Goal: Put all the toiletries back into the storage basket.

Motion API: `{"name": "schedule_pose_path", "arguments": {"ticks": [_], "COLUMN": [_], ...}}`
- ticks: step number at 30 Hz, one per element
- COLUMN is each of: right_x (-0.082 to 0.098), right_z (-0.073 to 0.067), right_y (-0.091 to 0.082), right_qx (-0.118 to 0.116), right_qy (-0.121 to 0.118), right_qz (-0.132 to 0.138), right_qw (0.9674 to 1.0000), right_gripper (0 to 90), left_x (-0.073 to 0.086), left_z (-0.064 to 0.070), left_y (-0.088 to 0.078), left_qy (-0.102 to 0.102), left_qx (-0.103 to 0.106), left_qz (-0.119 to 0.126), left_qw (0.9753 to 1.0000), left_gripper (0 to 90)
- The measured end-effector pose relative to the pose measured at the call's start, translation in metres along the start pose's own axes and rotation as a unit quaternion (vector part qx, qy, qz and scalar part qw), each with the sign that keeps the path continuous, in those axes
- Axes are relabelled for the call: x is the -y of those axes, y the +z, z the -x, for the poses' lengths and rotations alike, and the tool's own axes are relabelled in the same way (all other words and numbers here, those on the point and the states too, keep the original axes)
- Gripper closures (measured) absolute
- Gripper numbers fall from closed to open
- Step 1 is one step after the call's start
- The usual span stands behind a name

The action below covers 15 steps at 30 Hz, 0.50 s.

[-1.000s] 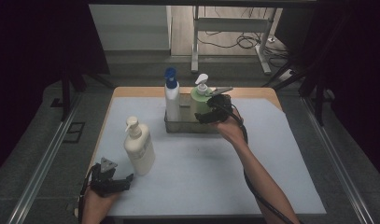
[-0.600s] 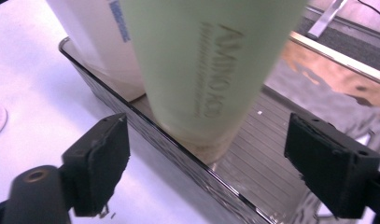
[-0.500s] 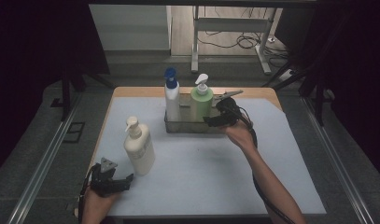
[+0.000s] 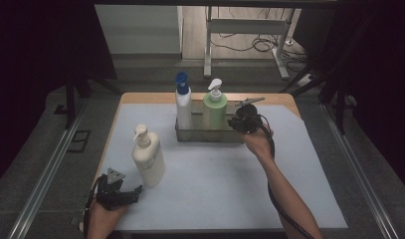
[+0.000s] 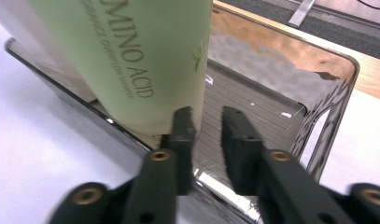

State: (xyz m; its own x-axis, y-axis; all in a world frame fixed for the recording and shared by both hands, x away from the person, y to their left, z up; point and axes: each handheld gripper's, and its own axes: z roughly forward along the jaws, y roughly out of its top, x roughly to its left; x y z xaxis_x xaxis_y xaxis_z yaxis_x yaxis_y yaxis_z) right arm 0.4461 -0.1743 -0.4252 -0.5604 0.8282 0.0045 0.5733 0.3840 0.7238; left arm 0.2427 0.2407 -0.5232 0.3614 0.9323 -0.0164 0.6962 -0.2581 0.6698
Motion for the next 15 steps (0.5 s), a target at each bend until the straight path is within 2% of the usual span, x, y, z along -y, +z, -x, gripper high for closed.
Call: {"name": "schedule_pose_path", "arguments": {"ticks": [5, 15], "right_x": [0.000, -0.005], "right_z": [0.000, 0.000], "right_y": [0.010, 0.027], "right_qx": [0.004, 0.016], "right_qy": [0.001, 0.009], "right_qz": [-0.001, -0.010], "right_qw": [1.0000, 0.9998], "right_gripper": [89.3, 89.5], "left_x": [0.000, 0.000], "left_z": [0.000, 0.000], "left_y": [0.000, 0.000], "left_qy": [0.000, 0.000], "left_qx": [0.000, 0.000], "left_qz": [0.000, 0.000], "left_qw": [1.0000, 1.0000], "left_gripper": [10.7, 10.7]}}
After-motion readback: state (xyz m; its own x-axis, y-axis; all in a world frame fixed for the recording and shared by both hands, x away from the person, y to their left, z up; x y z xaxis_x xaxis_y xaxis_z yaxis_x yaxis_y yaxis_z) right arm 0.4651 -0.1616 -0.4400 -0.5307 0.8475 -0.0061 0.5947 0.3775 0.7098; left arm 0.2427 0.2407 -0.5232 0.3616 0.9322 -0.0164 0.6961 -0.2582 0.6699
